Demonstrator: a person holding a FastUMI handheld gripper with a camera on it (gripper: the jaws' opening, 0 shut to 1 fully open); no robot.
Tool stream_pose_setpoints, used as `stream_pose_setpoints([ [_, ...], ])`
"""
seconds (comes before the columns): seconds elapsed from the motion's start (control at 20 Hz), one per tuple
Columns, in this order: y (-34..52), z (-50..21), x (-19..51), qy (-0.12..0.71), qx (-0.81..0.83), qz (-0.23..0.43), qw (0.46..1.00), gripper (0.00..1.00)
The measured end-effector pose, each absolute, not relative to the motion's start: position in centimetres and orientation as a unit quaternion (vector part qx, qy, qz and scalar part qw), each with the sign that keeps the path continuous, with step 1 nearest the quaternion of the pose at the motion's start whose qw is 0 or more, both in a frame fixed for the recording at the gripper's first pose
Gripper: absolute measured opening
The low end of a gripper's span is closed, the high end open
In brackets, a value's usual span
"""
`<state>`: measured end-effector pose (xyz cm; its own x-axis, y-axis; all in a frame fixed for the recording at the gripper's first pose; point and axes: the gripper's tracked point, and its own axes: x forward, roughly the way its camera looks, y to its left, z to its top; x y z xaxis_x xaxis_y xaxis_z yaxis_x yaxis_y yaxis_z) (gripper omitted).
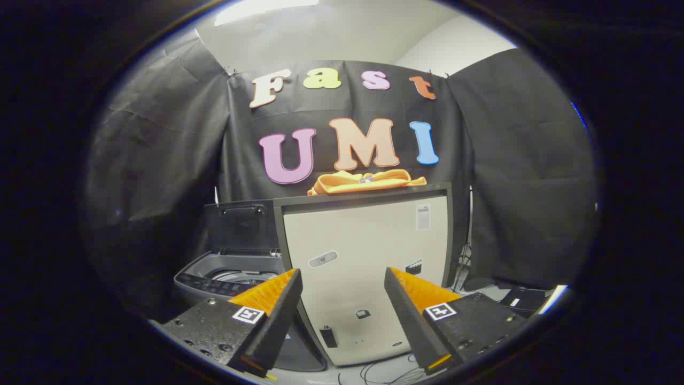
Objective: Put the clothes into the washing machine and then close the washing machine lid.
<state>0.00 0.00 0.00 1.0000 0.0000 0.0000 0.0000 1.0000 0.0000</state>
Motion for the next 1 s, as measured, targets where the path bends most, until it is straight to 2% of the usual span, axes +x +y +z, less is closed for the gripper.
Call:
stream_pose_setpoints([
  [1.0,2.2,2.2,-0.4,0.012,-0.002,0.033,0.999,0.94],
])
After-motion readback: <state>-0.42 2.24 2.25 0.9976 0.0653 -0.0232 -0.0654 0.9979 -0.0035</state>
